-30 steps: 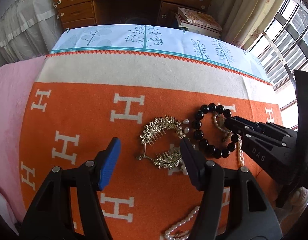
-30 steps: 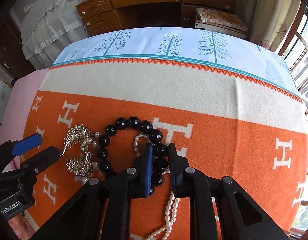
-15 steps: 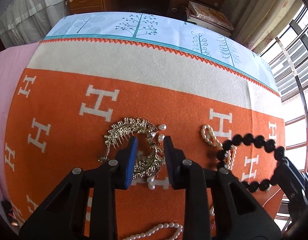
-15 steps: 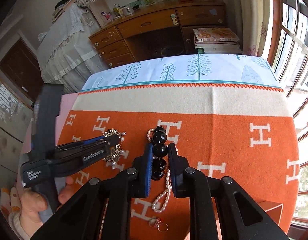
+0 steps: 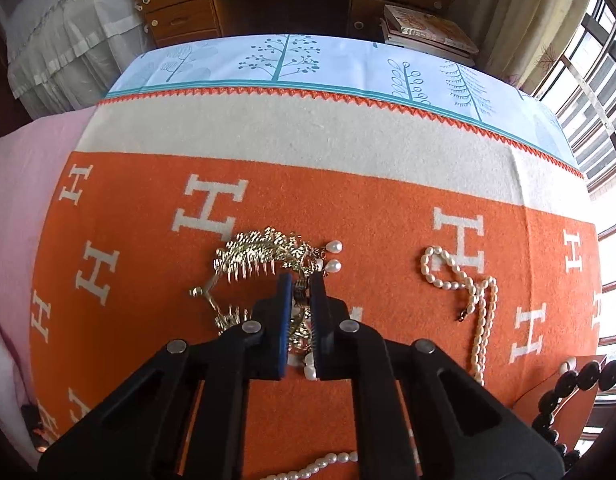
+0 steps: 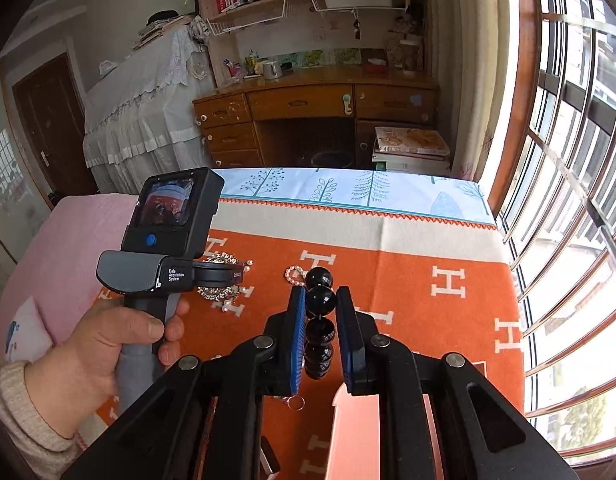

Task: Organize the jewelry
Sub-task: 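Carry the comb with the left tool while the right tool carries the bracelet to the pink tray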

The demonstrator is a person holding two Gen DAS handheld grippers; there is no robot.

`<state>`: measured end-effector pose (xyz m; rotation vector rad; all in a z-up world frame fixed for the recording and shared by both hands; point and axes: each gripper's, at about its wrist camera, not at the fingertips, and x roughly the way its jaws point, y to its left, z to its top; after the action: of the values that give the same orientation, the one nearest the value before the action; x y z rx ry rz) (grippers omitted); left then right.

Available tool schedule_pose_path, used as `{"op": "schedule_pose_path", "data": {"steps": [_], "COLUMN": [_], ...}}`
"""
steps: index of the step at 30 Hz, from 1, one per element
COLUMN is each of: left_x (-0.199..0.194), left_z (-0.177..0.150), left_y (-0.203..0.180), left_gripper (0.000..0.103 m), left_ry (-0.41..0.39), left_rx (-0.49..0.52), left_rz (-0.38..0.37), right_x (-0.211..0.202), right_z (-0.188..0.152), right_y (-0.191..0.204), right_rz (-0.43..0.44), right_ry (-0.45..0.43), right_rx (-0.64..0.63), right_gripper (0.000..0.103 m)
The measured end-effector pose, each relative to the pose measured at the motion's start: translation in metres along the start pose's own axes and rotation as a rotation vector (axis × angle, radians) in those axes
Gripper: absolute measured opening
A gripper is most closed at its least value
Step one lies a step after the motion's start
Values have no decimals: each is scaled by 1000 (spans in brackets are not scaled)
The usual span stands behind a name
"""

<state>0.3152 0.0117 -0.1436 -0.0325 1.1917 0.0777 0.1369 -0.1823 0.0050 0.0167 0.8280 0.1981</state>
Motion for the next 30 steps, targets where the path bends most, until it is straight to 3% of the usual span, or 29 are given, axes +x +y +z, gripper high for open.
{"op": "schedule_pose_path", "data": {"steps": [7,15,22,30], "left_x": [-38,-104,-166,-211], "left_z": [-14,-37,-65,-105], "left_y": [-3,-24,-63,-117], "left_gripper": [6,6,6,6], "left_ry": [-63,-149,-232,-284], "left_rx": [61,141,252,384], "left_rz": [4,-65,-151,-233], "right_x": [-35,-69,-103,-140], "right_z": [-16,-33,-49,-80], "right_y": [5,8,2,-10], "right_rz": [-13,-50,-98,-132], "right_ry": [-55,-112,-163,-188], "right_rx": [-35,-60,-53,-24], "right_gripper": [15,15,15,15]}}
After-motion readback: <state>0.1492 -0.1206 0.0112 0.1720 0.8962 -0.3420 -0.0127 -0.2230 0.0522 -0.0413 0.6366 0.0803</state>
